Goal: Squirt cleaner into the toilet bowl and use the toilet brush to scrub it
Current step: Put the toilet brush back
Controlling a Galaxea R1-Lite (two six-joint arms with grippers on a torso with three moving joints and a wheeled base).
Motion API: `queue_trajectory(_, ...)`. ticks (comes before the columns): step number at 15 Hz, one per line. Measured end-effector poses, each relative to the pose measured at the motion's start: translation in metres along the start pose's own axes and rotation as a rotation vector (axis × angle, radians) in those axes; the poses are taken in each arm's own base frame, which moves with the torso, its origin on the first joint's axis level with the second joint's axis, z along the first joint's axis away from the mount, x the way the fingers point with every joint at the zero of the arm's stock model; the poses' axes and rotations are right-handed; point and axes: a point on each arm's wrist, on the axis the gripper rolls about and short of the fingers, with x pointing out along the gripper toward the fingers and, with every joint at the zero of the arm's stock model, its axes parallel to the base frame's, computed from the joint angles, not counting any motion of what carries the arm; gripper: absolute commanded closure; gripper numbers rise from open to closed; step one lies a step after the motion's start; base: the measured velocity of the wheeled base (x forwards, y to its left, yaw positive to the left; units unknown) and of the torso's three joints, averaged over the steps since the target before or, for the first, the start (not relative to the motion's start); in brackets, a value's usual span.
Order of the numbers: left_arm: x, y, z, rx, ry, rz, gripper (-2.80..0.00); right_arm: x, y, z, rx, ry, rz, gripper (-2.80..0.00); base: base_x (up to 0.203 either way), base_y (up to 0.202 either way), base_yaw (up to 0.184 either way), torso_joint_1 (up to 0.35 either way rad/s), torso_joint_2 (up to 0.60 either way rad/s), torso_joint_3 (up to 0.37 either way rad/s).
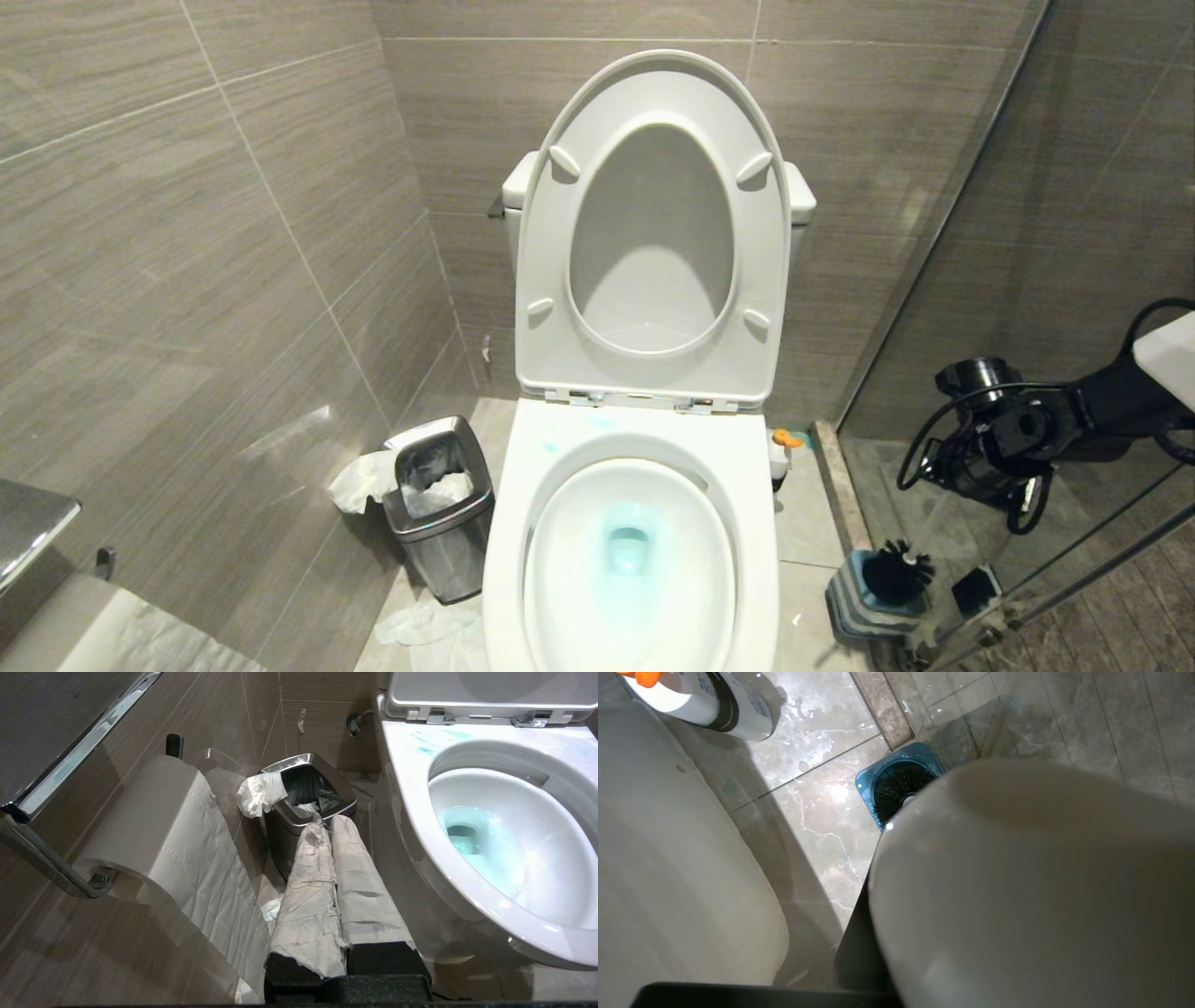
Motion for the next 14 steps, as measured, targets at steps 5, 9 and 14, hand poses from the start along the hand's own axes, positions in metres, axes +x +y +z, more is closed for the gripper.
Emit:
queue_trajectory(5, 0.000, 0.000, 0.000, -0.001, 0.000, -0.001, 0.00, 0.014, 0.004, -0.002, -0.005, 0.011, -0.006, 0.00, 0.000, 0.000, 0.000, 0.000, 0.00, 0.000)
queue_trajectory(9, 0.000, 0.000, 0.000, 0.000, 0.000, -0.001, 0.00, 0.025, 0.007, -0.005, -0.011, 0.026, -0.014, 0.00, 0.000, 0.000, 0.000, 0.000, 0.00, 0.000)
queue_trajectory(14, 0.000, 0.000, 0.000, 0.000, 0.000, -0.001, 0.00, 0.038, 0.007, -0.013, -0.026, 0.042, -0.027, 0.00, 0.000, 0.000, 0.000, 0.000, 0.00, 0.000)
